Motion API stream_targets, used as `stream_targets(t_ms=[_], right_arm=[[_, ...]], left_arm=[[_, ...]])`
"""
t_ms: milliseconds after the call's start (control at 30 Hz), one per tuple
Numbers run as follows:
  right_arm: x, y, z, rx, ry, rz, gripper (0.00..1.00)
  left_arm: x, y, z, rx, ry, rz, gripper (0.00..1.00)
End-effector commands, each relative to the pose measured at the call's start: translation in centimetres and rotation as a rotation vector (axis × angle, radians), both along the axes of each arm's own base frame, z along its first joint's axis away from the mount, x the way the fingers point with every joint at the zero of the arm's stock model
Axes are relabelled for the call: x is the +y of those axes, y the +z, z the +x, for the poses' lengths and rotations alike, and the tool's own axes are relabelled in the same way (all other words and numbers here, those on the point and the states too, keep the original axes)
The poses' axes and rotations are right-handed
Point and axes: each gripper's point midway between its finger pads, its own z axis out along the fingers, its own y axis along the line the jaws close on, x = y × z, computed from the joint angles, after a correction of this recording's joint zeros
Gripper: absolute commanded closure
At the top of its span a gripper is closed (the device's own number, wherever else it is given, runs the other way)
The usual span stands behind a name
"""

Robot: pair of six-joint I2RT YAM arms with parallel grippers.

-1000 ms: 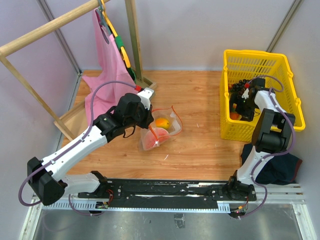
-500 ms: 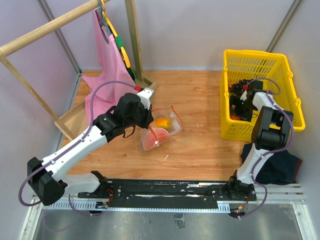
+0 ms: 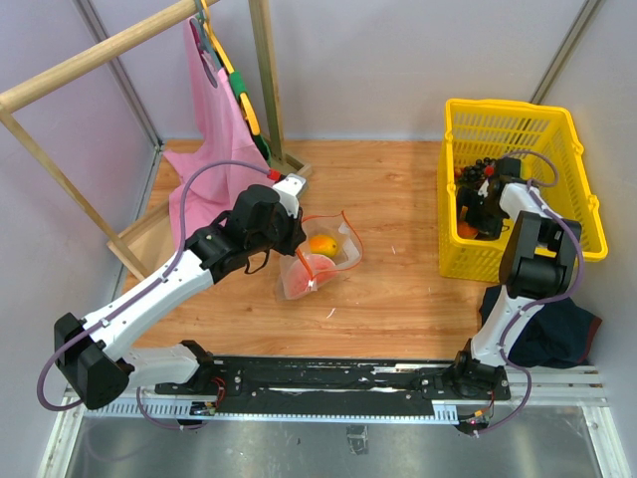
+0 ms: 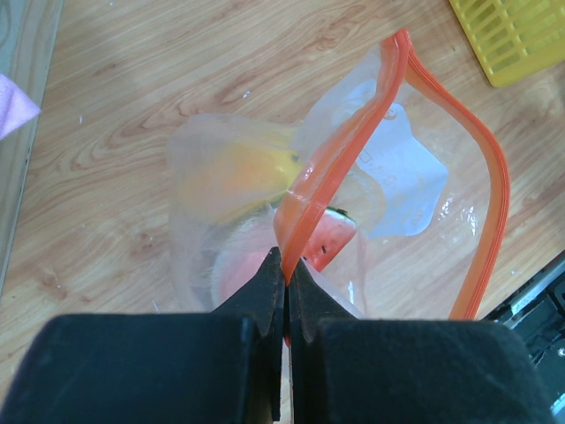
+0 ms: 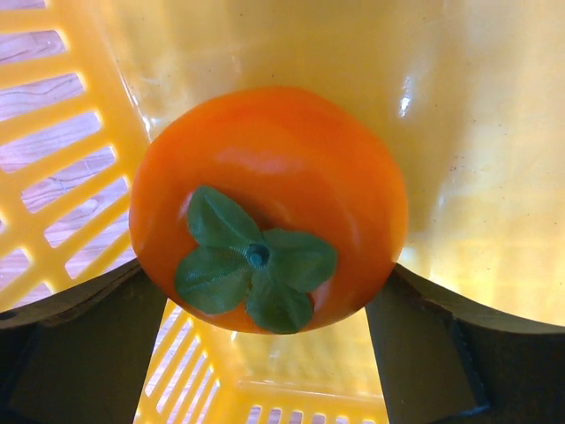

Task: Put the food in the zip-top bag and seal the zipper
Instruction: Pick up the fake fruit from the bin.

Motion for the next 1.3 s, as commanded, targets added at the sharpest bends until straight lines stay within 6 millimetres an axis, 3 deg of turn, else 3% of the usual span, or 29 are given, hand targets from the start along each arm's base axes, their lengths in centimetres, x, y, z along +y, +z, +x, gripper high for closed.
stream_targets(t_ms=[0,200,267,433,767,1267], right_arm=[[-0.1,-1.0,-0.3,0.029,-0.006,-0.045,0.17],[-0.2,0.1,-0.2,0.003,0.005,-0.076,0.26],[-0.3,0.3,-0.2,0.002,0.008,-0.081,0.22],[-0.7,-0.4,-0.3,0.023,-0.001,-0.106,0.01],[-1.4,0.5,1.7,-0.039,0.013,-0.205,0.01],[-2.5,-0.9,2.5,0.002,0.047,-0.328,0.0]], left_arm=[[0.0,0.7,0.3,-0.02,0.001,-0.031,1.0],[-0.1,0.7,0.2,-0.019,-0.003,-0.033,1.0],[-0.1,0.6,0.2,-0.017,-0.005,-0.033,1.0],[-0.2,0.5,0.2,-0.014,-0.007,-0.033,1.0],[-0.2,0.4,0.3,-0.012,-0.006,-0.031,1.0],[-0.2,0.2,0.3,-0.006,-0.006,-0.028,1.0]])
